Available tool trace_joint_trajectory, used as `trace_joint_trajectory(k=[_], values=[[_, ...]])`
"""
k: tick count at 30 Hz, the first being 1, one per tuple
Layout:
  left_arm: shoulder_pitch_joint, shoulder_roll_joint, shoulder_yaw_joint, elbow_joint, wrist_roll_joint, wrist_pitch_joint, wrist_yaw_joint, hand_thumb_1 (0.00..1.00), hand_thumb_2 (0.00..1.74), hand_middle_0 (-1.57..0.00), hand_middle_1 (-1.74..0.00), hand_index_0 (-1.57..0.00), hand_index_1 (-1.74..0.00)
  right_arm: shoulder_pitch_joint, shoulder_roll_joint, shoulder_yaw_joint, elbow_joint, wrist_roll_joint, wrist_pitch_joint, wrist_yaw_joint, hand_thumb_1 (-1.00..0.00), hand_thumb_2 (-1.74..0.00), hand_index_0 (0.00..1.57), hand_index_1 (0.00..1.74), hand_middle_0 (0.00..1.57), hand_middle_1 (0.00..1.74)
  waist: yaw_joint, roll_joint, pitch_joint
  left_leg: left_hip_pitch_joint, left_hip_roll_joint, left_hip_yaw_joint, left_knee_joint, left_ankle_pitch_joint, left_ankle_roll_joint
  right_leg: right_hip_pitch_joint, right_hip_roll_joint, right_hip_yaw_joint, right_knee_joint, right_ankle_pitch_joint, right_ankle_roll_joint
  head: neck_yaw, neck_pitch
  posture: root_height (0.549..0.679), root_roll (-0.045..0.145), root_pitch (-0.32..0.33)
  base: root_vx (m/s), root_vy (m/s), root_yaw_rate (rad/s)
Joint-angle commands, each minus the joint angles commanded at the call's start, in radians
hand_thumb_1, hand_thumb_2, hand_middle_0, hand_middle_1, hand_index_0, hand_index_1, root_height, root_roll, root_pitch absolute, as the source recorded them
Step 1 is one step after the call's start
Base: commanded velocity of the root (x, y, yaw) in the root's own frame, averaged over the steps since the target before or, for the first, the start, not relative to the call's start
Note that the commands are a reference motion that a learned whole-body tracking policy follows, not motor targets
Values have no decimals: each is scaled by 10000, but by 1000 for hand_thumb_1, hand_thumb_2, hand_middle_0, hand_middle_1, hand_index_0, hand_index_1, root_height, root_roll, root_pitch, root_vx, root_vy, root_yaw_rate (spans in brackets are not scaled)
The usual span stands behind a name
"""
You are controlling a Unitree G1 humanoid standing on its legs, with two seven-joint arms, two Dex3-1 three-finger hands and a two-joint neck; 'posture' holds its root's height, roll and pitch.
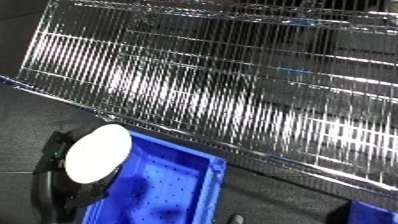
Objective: Pick up the object and place it into the box
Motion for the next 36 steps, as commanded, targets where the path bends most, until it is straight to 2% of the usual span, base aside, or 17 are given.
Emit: trace_joint_trajectory(k=[3, 6, 10, 16, 21, 26, 33, 36], values=[[-4, -10, -31, 1118, 15, 38, -198, 1000, 1740, -1570, -1740, -1570, -1740, 71, 54, 78, 82, -59, -10, 53, 0, 0, 0, 0, 0, 0, 23, -145, 0, 145, 76, -23, -165, 46, 5, 166, 34, 5, -17, -66, -5, -786, -247, 635, 34, 49, 42, -28, 59], [-221, -42, -160, 2249, -79, 262, -452, 1000, 1740, -1570, -1740, -1570, -1740, 71, 40, 220, 167, -112, 13, 110, 0, 0, 0, 0, 0, 0, -26, -278, 0, 272, 150, -32, -339, 113, 9, 289, 120, 63, -96, -99, -29, -1595, -425, 636, 33, 45, 23, 6, -16], [-530, -111, -203, 3568, -660, 629, -993, 800, 1392, -1256, -1392, -1256, -1392, 39, -7, 337, 324, -179, 82, 265, 0, 0, 0, 0, 0, 0, -139, -451, 0, 404, 244, -50, -536, 206, -15, 401, 244, 148, -220, -122, -60, -2132, -441, 637, 31, 40, 17, 14, -34], [-1024, -276, -364, 5339, -1365, 975, -1997, 500, 870, -785, -870, -785, -870, -16, -151, 532, 481, -313, 152, 481, 0, 0, 0, 0, 0, 0, -339, -586, 0, 456, 260, -41, -599, 210, 26, 422, 384, 271, -391, -76, -71, -2850, -534, 638, 29, 41, -7, 33, -57], [-1286, -298, -476, 6258, -1390, 1383, -2541, 250, 435, -393, -435, -393, -435, -118, -163, 558, 567, -385, 201, 605, 0, 0, 0, 0, 0, 0, -406, -634, 0, 451, 237, -63, -629, 226, 28, 427, 441, 310, -479, -53, -71, -2830, -665, 638, 28, 42, 4, -2, -15], [-1477, -234, -558, 7007, -1403, 1773, -2891, 0, 0, 0, 0, 0, 0, -227, -151, 659, 577, -451, 256, 612, 0, 0, 0, 0, 0, 0, -474, -643, 0, 499, 232, -55, -677, 233, 21, 476, 455, 343, -584, -31, -59, -2717, -730, 639, 28, 41, 9, 9, -28], [-1544, -160, -686, 7623, -1326, 2079, -3167, 0, 0, 0, 0, 0, 0, -309, -145, 738, 498, -504, 319, 517, 0, 0, 0, 0, 0, 0, -552, -617, 0, 485, 213, -9, -670, 211, 28, 483, 451, 387, -684, 17, -37, -2475, -670, 639, 27, 43, 0, 16, -20], [-1545, -161, -751, 7866, -1335, 2577, -3240, 0, 0, 0, 0, 0, 0, -330, -107, 770, 480, -491, 316, 499, 0, 0, 0, 0, 0, 0, -564, -622, 0, 480, 204, 6, -684, 200, 42, 480, 454, 388, -729, 44, -19, -2264, -650, 640, 26, 44, -7, 1, -18]])
